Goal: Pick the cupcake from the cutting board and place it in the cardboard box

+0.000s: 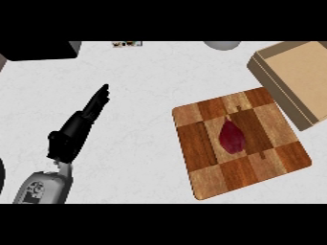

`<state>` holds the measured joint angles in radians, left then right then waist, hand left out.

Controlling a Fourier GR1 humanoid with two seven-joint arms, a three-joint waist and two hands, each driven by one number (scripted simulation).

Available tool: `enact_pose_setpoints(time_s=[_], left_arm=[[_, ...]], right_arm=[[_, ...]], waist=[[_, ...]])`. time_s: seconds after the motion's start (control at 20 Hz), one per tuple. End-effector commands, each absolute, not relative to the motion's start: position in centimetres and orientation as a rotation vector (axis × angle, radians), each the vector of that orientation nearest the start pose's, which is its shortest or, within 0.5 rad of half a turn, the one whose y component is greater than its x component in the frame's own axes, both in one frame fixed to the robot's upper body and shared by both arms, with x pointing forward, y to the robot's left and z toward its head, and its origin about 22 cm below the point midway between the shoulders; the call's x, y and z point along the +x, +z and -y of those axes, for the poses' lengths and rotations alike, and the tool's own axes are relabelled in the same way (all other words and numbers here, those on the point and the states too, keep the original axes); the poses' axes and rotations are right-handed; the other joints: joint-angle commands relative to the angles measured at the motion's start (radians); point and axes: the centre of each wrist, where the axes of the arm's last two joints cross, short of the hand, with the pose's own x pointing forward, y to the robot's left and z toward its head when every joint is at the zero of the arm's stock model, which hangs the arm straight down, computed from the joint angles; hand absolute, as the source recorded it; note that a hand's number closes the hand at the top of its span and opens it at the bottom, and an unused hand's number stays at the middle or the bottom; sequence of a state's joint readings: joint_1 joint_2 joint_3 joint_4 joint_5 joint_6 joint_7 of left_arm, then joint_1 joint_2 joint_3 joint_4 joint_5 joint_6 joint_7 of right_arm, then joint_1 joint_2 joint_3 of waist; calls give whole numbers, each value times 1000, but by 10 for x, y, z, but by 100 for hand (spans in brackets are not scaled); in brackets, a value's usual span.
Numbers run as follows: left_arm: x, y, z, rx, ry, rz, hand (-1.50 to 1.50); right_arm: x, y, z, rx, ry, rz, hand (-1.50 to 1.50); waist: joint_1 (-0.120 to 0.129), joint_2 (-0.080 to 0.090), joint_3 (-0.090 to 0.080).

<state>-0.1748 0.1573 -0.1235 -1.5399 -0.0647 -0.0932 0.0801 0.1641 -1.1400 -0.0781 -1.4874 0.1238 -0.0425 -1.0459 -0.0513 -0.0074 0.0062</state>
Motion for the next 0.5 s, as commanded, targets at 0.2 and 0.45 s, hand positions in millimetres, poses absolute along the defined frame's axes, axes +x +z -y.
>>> enact_pose_setpoints(time_s=[0.2,0.45], left_arm=[[274,30,-223,-40,-419,1594,0],[273,31,-203,-62,-455,1592,0]], right_arm=[[180,223,571,-527,1213,2115,150],[177,268,590,-591,1161,2072,150]], waist=[[47,12,-2],[75,14,-3]])
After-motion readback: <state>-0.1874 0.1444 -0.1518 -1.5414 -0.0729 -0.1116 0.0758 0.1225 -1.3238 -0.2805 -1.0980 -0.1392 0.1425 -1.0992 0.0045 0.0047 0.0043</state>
